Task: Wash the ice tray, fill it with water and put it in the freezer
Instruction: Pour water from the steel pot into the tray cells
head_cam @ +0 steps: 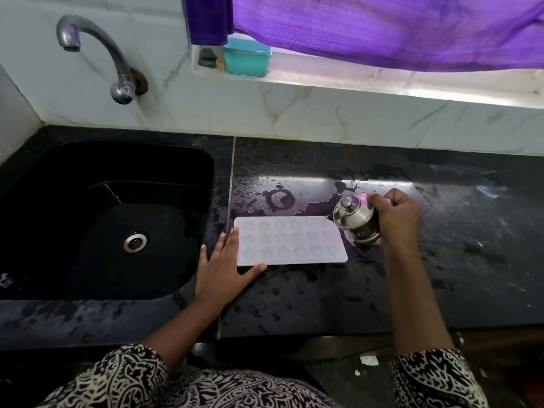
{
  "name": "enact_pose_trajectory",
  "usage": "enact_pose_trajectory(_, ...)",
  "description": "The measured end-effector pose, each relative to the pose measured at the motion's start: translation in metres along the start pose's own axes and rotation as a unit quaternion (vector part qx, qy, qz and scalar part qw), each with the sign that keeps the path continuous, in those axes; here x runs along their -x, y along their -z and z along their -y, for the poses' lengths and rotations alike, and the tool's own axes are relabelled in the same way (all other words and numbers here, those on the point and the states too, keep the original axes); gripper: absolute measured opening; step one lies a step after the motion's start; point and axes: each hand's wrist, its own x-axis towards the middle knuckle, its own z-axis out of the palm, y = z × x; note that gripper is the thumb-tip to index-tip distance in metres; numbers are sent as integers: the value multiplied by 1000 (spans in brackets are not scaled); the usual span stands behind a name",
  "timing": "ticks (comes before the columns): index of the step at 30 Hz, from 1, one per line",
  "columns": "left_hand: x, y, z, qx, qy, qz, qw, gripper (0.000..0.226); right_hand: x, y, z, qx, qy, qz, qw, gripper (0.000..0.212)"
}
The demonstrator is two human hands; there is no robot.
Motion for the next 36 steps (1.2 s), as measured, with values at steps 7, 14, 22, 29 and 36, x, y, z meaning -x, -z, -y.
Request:
enact_pose_trajectory(7, -1, 0, 2, 2, -1, -2, 1000, 105, -3, 2, -1, -10, -1, 1, 1000, 33)
enact_pose_trajectory(14, -2, -2, 3, 2, -1, -1, 1000, 107, -5, 4, -2, -9, 8, -1, 1000, 33)
enact_pose_trajectory(22, -1, 1, 1, -3, 1, 0, 1000, 104, -6, 2, -3, -6, 15, -6, 1000, 34)
enact_pose_trajectory(29, -2, -1, 2, 4, 3, 3, 1000, 105, -9, 3, -4, -72, -26, -2, 997, 32)
enact_pose_trajectory(36, -1, 0, 1, -1, 4, 0, 1000, 104, -15, 10, -8, -159, -68, -14, 985, 37)
